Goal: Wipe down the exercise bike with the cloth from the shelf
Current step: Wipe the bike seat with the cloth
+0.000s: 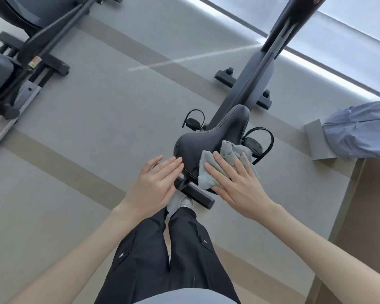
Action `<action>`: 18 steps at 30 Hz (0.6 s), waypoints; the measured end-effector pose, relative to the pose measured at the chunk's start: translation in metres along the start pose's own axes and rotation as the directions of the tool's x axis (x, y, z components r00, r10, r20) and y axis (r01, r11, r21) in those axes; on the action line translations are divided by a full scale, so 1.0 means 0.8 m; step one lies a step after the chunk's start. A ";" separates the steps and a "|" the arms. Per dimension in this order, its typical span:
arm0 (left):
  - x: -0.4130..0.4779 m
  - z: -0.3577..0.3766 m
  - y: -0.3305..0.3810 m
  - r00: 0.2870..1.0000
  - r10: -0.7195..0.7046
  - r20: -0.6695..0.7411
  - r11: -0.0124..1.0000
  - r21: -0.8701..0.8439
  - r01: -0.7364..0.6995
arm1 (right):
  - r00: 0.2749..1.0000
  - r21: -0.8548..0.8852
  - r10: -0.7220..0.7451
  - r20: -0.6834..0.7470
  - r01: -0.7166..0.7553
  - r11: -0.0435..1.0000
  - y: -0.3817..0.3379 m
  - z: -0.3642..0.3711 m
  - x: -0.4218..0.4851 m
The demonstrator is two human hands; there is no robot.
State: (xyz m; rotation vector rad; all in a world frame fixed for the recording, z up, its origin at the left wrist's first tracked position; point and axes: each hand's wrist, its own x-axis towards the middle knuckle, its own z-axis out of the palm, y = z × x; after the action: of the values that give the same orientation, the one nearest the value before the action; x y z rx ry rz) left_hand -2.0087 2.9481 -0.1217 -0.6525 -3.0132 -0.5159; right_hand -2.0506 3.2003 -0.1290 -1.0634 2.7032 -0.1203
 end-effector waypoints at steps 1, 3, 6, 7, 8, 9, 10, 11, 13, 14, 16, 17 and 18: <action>-0.004 0.002 -0.003 1.000 -0.004 -0.004 1.000 0.000 0.004 | 1.000 -0.026 -0.028 -0.008 0.028 0.999 -0.005 -0.002 0.015; -0.012 0.004 -0.012 0.999 -0.027 -0.030 1.000 0.008 0.028 | 0.998 -0.056 -0.060 -0.024 0.058 0.997 -0.019 -0.008 0.046; -0.022 0.002 -0.029 0.991 -0.107 -0.085 0.994 0.016 0.108 | 0.998 -0.015 -0.051 -0.027 0.051 0.999 -0.041 -0.015 0.095; -0.023 0.001 -0.034 0.987 -0.125 -0.100 0.992 0.022 0.128 | 0.999 0.023 -0.038 -0.021 0.038 0.999 -0.045 -0.018 0.114; -0.023 -0.001 -0.036 0.985 -0.132 -0.109 0.990 0.031 0.136 | 1.000 0.060 -0.018 0.001 0.018 0.998 -0.048 -0.020 0.133; -0.021 -0.003 -0.037 0.985 -0.129 -0.114 0.990 0.039 0.135 | 1.000 0.082 0.003 0.030 -0.005 0.997 -0.049 -0.021 0.152; -0.019 -0.004 -0.035 0.986 -0.121 -0.119 0.991 0.042 0.126 | 0.999 0.089 0.019 0.051 -0.023 0.996 -0.048 -0.021 0.167; -0.018 -0.005 -0.032 0.986 -0.110 -0.126 0.992 0.041 0.116 | 0.998 0.089 0.028 0.059 -0.033 0.996 -0.047 -0.021 0.176; -0.015 -0.005 -0.024 0.988 -0.077 -0.130 0.996 0.033 0.082 | 1.000 0.091 0.023 0.013 -0.024 0.996 -0.046 -0.019 0.174; -0.013 -0.005 -0.018 0.991 -0.056 -0.123 0.998 0.029 0.060 | 0.999 0.085 0.017 -0.031 -0.015 0.996 -0.043 -0.018 0.164; -0.010 -0.005 -0.009 0.994 -0.019 -0.103 1.000 0.021 0.021 | 0.995 0.060 0.015 -0.100 -0.009 0.998 -0.037 -0.017 0.137; -0.008 -0.006 -0.006 0.995 -0.002 -0.096 1.000 0.013 0.003 | 0.993 0.049 0.014 -0.117 -0.008 0.999 -0.034 -0.016 0.121; -0.006 -0.006 -0.002 0.996 0.018 -0.092 1.000 0.005 -0.017 | 0.993 0.037 0.013 -0.121 -0.009 0.999 -0.030 -0.015 0.105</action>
State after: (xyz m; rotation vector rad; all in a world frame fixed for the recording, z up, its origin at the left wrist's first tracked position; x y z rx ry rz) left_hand -2.0053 2.9432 -0.1181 -0.6362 -2.9194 -0.5238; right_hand -2.0971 3.1256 -0.1292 -1.0635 2.8022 -0.2385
